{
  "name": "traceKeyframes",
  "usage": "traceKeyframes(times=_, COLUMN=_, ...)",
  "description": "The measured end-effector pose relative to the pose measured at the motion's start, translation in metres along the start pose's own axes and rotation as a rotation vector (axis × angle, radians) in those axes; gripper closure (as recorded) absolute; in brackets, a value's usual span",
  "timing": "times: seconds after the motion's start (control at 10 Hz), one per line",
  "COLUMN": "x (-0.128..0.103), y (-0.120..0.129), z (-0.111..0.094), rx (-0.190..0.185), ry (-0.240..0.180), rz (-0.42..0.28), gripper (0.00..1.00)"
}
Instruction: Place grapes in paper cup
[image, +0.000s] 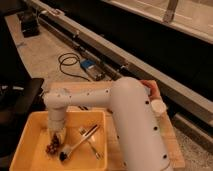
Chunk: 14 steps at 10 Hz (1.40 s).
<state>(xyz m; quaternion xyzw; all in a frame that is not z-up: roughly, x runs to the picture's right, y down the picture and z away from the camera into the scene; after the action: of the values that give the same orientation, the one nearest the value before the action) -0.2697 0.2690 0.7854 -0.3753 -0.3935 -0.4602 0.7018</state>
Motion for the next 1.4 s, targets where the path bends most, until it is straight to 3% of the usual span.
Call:
traceKeyframes(times=0.5, x=0.0, y=0.0, z=-0.004, rx=0.009, ry=0.014, rz=-0.002, gripper=1.0)
traceKeyframes(times=0.7, x=-0.007, y=0.006, z=-0.025, rx=0.058, ry=0.045, rz=0.026, gripper=1.0)
traceKeyframes(times=1.1, x=-0.035, y=0.011, z=-0.098, rx=0.163, ry=0.155, rz=0.1, gripper=1.0)
traceKeyframes(times=1.4, x=-0.028, y=0.036, z=-0.122, rx=0.208, ry=0.185, rz=0.207, gripper=1.0)
